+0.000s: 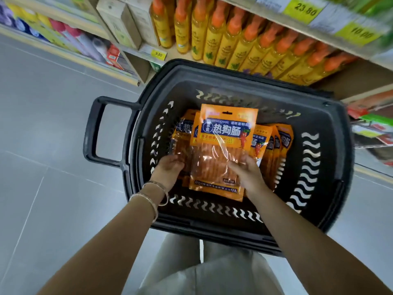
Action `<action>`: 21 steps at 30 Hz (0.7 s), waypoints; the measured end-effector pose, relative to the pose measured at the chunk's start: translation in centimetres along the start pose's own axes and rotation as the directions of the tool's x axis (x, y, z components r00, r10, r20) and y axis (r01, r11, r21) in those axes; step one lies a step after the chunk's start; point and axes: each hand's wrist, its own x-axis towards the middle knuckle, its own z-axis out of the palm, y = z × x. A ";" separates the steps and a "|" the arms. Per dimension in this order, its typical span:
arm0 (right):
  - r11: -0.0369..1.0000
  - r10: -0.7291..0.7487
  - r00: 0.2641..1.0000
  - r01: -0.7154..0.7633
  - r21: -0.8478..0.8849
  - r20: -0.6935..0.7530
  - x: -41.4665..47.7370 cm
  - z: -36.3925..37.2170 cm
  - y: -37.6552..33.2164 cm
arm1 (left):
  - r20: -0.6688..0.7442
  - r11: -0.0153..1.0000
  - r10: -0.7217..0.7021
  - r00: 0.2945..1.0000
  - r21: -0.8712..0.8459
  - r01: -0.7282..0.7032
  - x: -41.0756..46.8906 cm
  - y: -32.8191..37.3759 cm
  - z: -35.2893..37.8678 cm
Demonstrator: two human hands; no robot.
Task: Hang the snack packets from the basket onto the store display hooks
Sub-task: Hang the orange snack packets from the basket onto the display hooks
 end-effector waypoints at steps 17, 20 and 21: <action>0.977 0.081 0.980 -0.114 -0.179 -0.184 6.9 1.6 0.6 | -0.219 0.983 0.181 0.959 0.023 -0.180 1.9 0.2 -1.2; 0.945 0.149 0.968 -0.199 -0.258 -0.200 8.5 2.9 0.9 | -0.238 0.988 0.148 0.960 -0.004 -0.154 2.0 0.1 -0.9; 0.930 0.179 0.959 -0.238 -0.281 -0.219 8.8 3.1 1.0 | -0.238 0.989 0.141 0.961 -0.007 -0.147 2.1 0.0 -0.9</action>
